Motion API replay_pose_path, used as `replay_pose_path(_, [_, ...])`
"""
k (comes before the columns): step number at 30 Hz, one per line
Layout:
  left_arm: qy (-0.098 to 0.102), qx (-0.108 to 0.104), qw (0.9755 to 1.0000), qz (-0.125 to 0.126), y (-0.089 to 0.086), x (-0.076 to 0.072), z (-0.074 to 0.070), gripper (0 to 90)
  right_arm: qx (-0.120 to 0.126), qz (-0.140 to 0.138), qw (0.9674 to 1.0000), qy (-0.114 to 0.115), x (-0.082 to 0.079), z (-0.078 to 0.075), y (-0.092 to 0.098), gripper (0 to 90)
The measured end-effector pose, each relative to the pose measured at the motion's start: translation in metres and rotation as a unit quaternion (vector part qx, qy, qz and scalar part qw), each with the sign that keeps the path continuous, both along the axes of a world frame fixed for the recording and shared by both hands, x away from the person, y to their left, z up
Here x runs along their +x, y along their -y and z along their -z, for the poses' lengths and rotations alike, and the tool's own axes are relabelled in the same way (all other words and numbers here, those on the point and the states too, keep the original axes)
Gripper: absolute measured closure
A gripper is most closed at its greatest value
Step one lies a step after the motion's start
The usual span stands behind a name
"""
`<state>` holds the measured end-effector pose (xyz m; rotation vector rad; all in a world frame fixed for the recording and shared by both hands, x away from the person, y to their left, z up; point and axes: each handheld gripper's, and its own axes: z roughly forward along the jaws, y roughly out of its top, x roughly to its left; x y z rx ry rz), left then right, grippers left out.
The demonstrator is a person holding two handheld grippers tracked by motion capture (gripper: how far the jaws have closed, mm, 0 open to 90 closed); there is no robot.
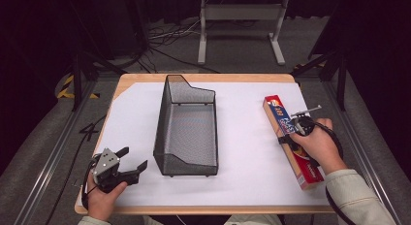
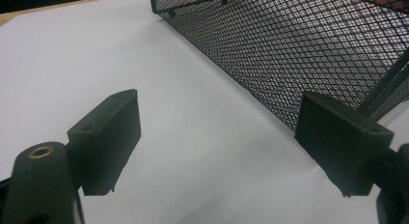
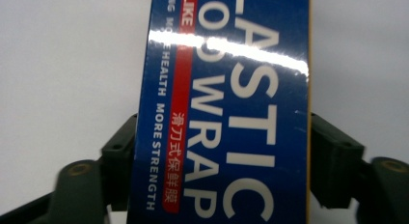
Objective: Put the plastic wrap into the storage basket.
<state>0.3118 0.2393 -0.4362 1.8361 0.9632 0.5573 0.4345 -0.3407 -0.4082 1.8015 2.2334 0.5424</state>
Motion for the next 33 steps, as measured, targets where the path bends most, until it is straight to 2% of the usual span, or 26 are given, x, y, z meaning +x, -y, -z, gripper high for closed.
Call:
replay_pose_path(3, [-0.001,0.001,1.0,0.001,0.0,0.0,0.0,17.1,-0.007,0.005,1.0,-0.005,0.0,-0.001,-0.002,35.5])
replay_pose_path(5, [-0.001,0.001,1.0,0.001,0.0,0.0,0.0,17.1,-0.016,0.021,0.9996,-0.005,-0.001,-0.003,-0.005,37.4])
replay_pose_path(8, [0.0,-0.001,1.0,-0.001,0.0,0.0,0.0,17.1,-0.03,0.03,0.9991,-0.003,-0.002,-0.004,-0.009,39.3])
replay_pose_path(13, [-0.001,0.0,1.0,-0.001,0.0,0.0,0.0,17.1,-0.003,0.046,0.9989,-0.008,-0.003,-0.007,-0.008,39.8])
replay_pose_path(16, [-0.002,-0.001,1.0,-0.001,-0.001,0.0,0.0,17.1,-0.006,0.046,0.9989,-0.007,-0.004,-0.01,-0.008,39.9])
replay_pose_path(30, [-0.001,0.0,1.0,-0.001,0.0,0.0,0.0,17.1,0.012,0.025,0.9995,0.017,-0.016,-0.051,-0.019,39.8])
replay_pose_path(33, [-0.002,-0.001,1.0,-0.001,0.0,0.0,0.0,17.1,0.017,0.021,0.9994,0.021,-0.017,-0.055,-0.021,39.8])
